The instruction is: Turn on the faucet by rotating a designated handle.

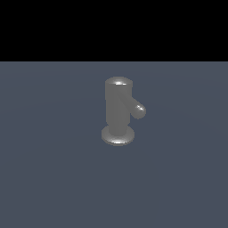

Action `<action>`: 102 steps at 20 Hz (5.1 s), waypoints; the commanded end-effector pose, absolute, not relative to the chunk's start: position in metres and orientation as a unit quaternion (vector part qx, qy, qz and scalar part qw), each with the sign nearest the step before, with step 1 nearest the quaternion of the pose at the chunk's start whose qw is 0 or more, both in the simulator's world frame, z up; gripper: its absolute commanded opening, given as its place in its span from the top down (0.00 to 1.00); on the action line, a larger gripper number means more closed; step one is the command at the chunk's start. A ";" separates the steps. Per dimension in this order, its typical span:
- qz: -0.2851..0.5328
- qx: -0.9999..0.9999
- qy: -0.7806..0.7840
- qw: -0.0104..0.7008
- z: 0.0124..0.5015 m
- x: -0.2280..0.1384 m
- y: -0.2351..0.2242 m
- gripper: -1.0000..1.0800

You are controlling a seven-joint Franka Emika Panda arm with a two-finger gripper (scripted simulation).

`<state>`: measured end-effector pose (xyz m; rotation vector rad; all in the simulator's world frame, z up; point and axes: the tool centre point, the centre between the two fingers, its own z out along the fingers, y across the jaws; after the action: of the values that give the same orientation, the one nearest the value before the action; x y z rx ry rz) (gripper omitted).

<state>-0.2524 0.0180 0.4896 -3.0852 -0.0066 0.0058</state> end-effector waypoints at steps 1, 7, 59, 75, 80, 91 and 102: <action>0.002 -1.000 -0.002 0.028 0.490 -0.252 0.018 1.00; 0.002 -1.000 -0.004 0.027 0.481 -0.252 0.018 1.00; 0.000 -0.999 -0.051 0.000 0.219 -0.226 0.004 1.00; 0.000 -0.999 -0.051 0.000 0.218 -0.208 -0.064 1.00; 0.000 -0.999 -0.051 0.000 0.218 -0.202 -0.085 1.00; 0.000 -0.999 -0.051 0.000 0.218 -0.189 -0.130 1.00; 0.007 -0.998 -0.058 0.002 0.214 -0.173 -0.144 1.00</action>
<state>-0.1806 -0.1423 0.2137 -3.1291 -0.1728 0.0263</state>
